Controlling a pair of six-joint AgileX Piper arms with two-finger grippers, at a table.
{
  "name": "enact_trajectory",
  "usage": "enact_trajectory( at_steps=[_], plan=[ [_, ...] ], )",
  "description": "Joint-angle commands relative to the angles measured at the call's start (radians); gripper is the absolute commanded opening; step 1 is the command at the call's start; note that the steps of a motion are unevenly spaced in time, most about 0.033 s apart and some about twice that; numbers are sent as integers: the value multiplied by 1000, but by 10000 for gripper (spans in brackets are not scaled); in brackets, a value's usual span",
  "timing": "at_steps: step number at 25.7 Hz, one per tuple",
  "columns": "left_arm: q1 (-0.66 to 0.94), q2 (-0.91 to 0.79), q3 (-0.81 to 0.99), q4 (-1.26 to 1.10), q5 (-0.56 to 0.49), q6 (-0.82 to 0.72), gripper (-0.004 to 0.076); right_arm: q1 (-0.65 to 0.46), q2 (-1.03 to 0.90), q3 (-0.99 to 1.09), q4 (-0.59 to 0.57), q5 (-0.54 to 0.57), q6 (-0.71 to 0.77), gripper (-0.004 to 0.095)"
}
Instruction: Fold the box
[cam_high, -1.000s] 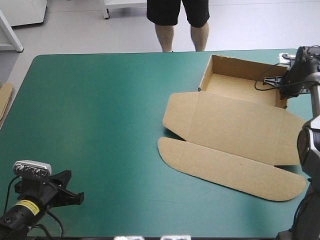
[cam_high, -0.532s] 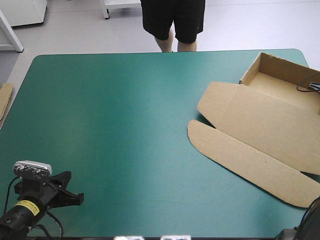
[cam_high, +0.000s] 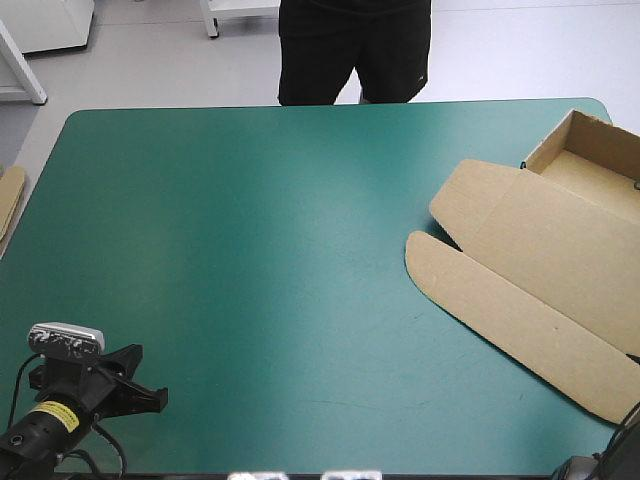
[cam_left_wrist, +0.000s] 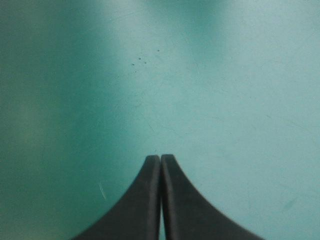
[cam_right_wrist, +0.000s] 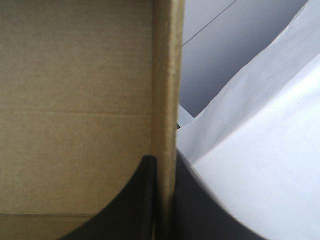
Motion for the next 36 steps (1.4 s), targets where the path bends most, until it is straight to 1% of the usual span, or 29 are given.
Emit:
enact_trajectory(
  at_steps=[1,3,6,16,18,19,21,22,24,25,28,29,36],
  plan=[
    [-2,10,-24,3,-55,-2,-8,-11,-28,-28,-31,-8,-14,-16],
    [-2,10,-24,3,-53,-2,-9,-11,-6,-28,-26,-6,-14,-16],
    [-2,10,-24,-5,-37,-2,-8,-12,32,-28,-54,-13,-12,-17],
    [-2,10,-24,-13,-29,-2,-8,-14,41,-32,-53,-36,-12,-17],
    [-2,10,-24,-13,-29,-2,-8,-14,41,-44,-44,-18,-19,10],
    [-2,10,-24,-13,-29,-2,-9,-14,41,-55,-44,-14,-24,42],
    [-2,10,-24,-13,-29,-2,-8,-14,34,-63,-39,-12,-24,140],
    [-2,10,-24,-13,-29,-2,-8,-14,28,-63,-27,-14,-24,232],
    [-2,10,-24,-13,-29,-2,-8,-14,19,-68,-6,-9,-24,377],
    [-2,10,-24,-13,-29,-2,-8,-14,13,-69,-2,-7,-24,484],
    [-2,10,-24,-13,-31,-2,-8,-14,3,-72,0,-9,-22,650],
    [-2,10,-24,-13,-31,-2,-8,-14,2,-72,0,-9,-22,663],
    [-2,10,-24,-13,-34,12,-8,-14,-77,-102,18,-2,-22,648]
  ],
)
